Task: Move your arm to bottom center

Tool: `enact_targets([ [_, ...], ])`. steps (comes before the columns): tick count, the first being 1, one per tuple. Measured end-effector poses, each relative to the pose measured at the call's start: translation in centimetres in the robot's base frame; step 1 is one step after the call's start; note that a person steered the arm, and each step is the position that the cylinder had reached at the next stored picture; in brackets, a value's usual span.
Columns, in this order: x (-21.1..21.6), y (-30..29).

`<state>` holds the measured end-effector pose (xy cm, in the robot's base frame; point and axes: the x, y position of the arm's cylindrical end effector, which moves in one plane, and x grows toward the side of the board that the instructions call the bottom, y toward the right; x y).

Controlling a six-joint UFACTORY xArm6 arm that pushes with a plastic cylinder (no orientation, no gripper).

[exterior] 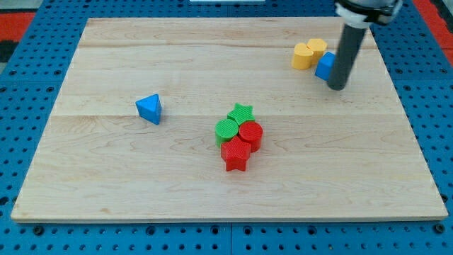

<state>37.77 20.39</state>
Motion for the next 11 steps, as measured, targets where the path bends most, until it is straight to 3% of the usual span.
enact_targets([
  [1,-3.3,2.7],
  [3,-2.9,-2.9],
  [4,1.5,1.0],
  [7,17.5,-4.6],
  [8,23.8,-10.7],
  [9,24.1,-17.4],
  [11,20.3,-32.7],
])
